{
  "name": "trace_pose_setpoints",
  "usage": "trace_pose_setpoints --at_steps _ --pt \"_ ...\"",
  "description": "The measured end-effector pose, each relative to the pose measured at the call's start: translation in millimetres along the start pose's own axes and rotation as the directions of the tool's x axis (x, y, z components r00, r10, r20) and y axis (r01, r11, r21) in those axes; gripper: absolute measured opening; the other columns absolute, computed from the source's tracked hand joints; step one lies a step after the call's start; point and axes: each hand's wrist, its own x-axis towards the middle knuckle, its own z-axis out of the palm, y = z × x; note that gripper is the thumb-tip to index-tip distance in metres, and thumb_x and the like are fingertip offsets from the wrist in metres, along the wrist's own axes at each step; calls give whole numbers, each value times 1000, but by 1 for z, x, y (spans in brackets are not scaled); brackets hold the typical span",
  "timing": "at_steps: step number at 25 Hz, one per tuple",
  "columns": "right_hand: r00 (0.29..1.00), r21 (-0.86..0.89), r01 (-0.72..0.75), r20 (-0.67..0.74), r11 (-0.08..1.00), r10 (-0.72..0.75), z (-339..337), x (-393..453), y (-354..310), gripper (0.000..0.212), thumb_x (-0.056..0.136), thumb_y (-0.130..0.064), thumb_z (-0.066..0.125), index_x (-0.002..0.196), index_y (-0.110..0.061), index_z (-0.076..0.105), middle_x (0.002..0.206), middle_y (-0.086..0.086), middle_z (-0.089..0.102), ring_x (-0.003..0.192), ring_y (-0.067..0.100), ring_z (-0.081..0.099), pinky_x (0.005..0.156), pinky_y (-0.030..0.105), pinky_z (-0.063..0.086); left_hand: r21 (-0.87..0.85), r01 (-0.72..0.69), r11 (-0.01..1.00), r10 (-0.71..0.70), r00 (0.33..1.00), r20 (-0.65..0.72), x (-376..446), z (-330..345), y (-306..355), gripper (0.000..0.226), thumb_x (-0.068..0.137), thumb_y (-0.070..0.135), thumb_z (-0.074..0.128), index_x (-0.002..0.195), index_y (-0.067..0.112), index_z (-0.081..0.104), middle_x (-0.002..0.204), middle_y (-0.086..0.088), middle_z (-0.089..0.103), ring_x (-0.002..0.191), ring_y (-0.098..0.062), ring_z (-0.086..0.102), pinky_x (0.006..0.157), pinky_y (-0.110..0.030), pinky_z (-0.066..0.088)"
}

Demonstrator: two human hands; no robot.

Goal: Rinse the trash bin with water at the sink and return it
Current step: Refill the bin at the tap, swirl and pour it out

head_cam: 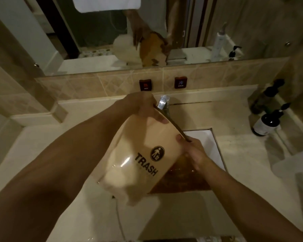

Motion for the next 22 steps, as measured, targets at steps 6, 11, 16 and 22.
trace_pose_setpoints --at_steps 6,11,16,22 --pt "996 -319 71 75 945 -49 -38 41 -45 30 69 -44 81 73 -20 63 80 -4 67 78 13 63 62 20 45 -364 30 931 -87 986 -141 13 34 -14 53 57 76 73 69 27 58 76 6 62 76 -13 60 68 -30 46" --pt "981 -614 167 179 771 -70 -40 54 -63 31 65 -43 85 59 -29 58 64 -14 59 64 5 57 55 18 37 -638 77 766 -223 963 -151 -1 85 -24 32 66 51 84 75 33 60 84 11 66 81 -6 65 71 -21 50" --pt "964 -787 265 206 557 -168 -25 52 -71 44 60 -55 83 50 -33 47 57 -15 50 56 1 46 52 21 31 -711 14 703 -184 970 -162 -13 110 -32 31 79 34 80 85 44 51 90 24 54 79 8 55 64 0 39" --pt "971 -879 229 180 418 -155 -21 60 -45 48 52 -74 74 58 -34 49 73 -14 50 67 4 50 52 22 34 -642 -21 766 -63 992 -108 -7 137 -56 30 78 51 74 100 47 55 101 27 55 94 9 55 86 -13 46"
